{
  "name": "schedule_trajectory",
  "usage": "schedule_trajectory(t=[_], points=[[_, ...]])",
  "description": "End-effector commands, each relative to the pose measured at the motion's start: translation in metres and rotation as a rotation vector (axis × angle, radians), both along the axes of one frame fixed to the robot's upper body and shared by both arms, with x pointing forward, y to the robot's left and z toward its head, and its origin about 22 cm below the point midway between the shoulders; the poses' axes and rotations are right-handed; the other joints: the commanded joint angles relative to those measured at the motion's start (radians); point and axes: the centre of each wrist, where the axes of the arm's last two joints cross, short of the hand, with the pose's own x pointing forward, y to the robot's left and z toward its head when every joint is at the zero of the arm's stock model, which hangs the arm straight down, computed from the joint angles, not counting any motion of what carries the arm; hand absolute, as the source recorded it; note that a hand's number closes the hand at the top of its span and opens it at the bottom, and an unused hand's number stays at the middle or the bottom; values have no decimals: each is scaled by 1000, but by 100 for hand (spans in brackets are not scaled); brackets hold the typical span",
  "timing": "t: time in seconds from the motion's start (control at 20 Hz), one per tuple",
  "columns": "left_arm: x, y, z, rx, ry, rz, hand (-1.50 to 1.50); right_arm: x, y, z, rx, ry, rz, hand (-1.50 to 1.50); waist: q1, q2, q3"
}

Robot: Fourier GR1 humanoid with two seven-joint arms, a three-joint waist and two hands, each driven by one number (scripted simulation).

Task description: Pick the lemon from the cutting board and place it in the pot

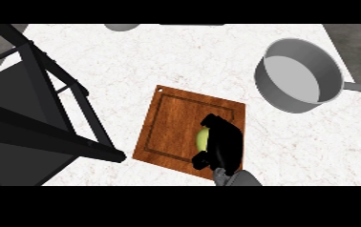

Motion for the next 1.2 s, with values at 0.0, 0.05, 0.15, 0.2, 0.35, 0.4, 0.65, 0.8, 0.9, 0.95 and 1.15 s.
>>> schedule_trajectory(t=[0.0, 0.05, 0.15, 0.2, 0.35, 0.4, 0.65, 0.8, 0.9, 0.95, 1.15], points=[[9, 2, 4, -11, -19, -8, 0, 5, 12, -2, -13, -19, -34, 150, 0, 1, 6], [-4, 19, 8, -4, -38, -8, 0, 3, -3, 8, -16, -12, -42, 150, -3, 0, 6], [7, -5, 14, 3, -39, -1, 0, -4, -19, -3, -37, 51, 98, 150, -5, 0, 6], [3, 2, 16, 1, -47, -22, 0, -7, -24, -7, -46, 105, 223, 150, 0, 0, 6], [1, -5, 0, -18, -23, -29, 0, -28, -41, -19, -93, 220, 549, 150, 6, 4, 6], [4, -7, 1, -15, -27, -27, 0, -34, -44, -19, -106, 281, 645, 150, 5, 6, 5], [-3, 5, 17, -2, -19, 0, 0, -33, -108, 24, -139, 279, 766, 150, -9, -5, 6], [-3, 7, -7, -14, -22, -2, 0, -24, -144, 48, -228, 177, 730, 150, -13, -1, 5], [6, -9, 8, -16, -24, -1, 0, -31, -149, 53, -269, 74, 712, 150, -16, -2, 6], [-1, -2, 3, 2, -26, 2, 0, -33, -142, 72, -278, 3, 692, 150, -16, -4, 5], [-6, 5, 13, 5, -15, 6, 0, -36, -146, 115, -301, -238, 592, 150, -23, -7, 6]])
